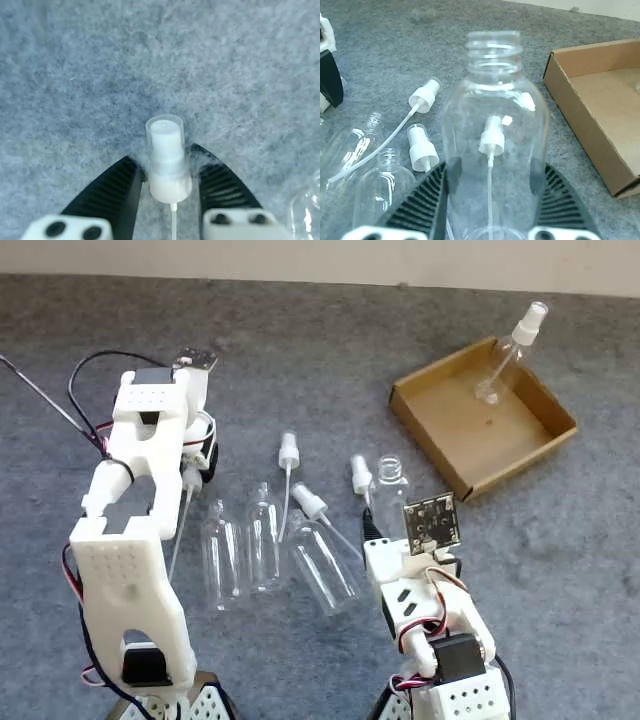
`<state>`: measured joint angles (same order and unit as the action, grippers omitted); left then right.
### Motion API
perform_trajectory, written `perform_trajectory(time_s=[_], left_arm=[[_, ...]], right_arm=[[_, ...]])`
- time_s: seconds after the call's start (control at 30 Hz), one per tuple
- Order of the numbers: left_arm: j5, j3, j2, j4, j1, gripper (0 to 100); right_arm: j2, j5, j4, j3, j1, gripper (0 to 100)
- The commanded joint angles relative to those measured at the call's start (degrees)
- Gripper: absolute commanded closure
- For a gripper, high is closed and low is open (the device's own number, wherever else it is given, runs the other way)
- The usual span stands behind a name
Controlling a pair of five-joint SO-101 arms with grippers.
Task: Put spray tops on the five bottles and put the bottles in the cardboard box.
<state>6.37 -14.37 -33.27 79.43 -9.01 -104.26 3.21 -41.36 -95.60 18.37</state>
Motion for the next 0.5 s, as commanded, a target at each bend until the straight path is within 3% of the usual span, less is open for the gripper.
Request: perform_trajectory(time_s=[0.0, 0.23, 0.47], left_arm=[[-0.97, -3.03, 1.19, -0.97, -2.86, 93], [-4.48, -3.21, 1.1, -1.49, -7.16, 79], [-4.75, -3.47, 3.82, -0.09, -6.81, 77]], right_arm=[[-0.57, -0.35, 1.89, -6.81, -0.66, 85.6], [-0.57, -0.35, 1.89, -6.81, -0.66, 85.6], [-0.57, -0.35, 1.89, -6.81, -0.66, 85.6]])
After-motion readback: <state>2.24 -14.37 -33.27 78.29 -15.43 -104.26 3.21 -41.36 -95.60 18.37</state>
